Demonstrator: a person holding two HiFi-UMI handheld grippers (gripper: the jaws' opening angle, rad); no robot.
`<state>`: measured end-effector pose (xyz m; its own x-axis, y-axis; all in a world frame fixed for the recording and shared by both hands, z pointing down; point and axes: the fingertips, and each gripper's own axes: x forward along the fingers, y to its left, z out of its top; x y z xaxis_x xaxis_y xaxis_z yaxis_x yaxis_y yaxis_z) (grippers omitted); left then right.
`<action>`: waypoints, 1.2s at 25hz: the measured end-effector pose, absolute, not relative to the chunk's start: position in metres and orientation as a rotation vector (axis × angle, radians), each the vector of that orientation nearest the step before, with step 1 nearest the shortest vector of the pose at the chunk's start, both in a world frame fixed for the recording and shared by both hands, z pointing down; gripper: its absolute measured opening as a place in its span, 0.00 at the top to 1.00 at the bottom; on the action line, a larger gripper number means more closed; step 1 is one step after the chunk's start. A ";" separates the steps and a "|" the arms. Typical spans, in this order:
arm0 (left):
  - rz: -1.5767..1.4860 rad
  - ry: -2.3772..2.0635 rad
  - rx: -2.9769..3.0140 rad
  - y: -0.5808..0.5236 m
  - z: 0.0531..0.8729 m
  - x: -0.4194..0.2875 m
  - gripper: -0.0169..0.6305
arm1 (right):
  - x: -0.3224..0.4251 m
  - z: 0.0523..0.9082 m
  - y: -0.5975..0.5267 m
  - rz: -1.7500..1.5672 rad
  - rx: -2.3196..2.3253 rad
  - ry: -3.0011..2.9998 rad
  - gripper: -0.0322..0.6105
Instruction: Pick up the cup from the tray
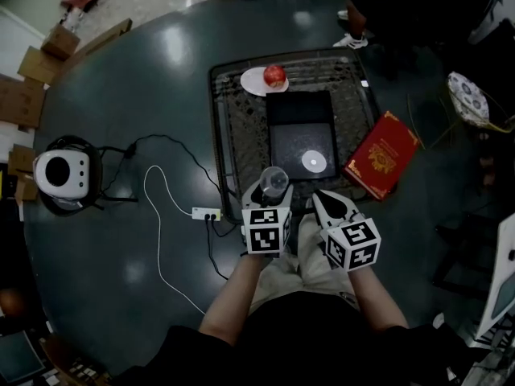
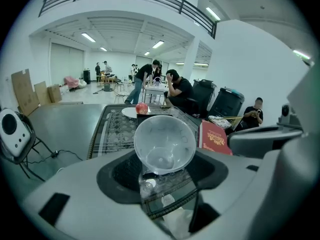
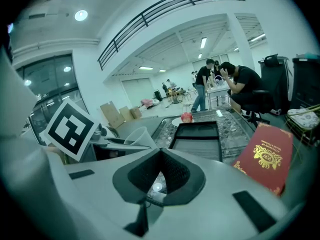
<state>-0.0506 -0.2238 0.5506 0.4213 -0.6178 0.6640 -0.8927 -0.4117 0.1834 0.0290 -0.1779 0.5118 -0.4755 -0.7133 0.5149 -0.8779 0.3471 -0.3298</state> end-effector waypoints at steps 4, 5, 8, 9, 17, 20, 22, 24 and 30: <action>0.677 -1.261 2.172 -0.213 0.543 -0.055 0.54 | 0.025 0.508 -0.174 0.818 1.420 -2.336 0.93; 0.672 -1.257 2.178 -0.210 0.540 -0.056 0.54 | 0.024 0.507 -0.173 0.814 1.420 -2.337 0.93; 0.652 -1.248 2.189 -0.202 0.530 -0.061 0.55 | 0.019 0.505 -0.169 0.802 1.412 -2.342 0.93; 0.645 -1.246 2.193 -0.200 0.526 -0.062 0.54 | 0.018 0.504 -0.167 0.798 1.408 -2.345 0.93; 0.626 -1.239 2.232 -0.177 0.511 -0.071 0.54 | 0.002 0.495 -0.153 0.750 1.382 -2.372 0.93; 0.620 -1.235 2.239 -0.169 0.506 -0.074 0.54 | -0.002 0.490 -0.147 0.724 1.374 -2.381 0.93; 0.608 -1.234 2.243 -0.165 0.502 -0.075 0.54 | -0.003 0.487 -0.143 0.704 1.373 -2.384 0.93; 0.597 -1.232 2.248 -0.162 0.500 -0.076 0.54 | -0.004 0.486 -0.139 0.691 1.371 -2.387 0.94; 0.600 -1.228 2.259 -0.154 0.498 -0.075 0.54 | -0.006 0.487 -0.126 0.706 1.353 -2.387 0.94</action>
<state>-0.0748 -0.1541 0.4980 0.4971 -0.6379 0.5882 -0.8561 -0.4711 0.2126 -0.0064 -0.1263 0.4870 -0.5074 -0.7102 0.4879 -0.8614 0.4332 -0.2652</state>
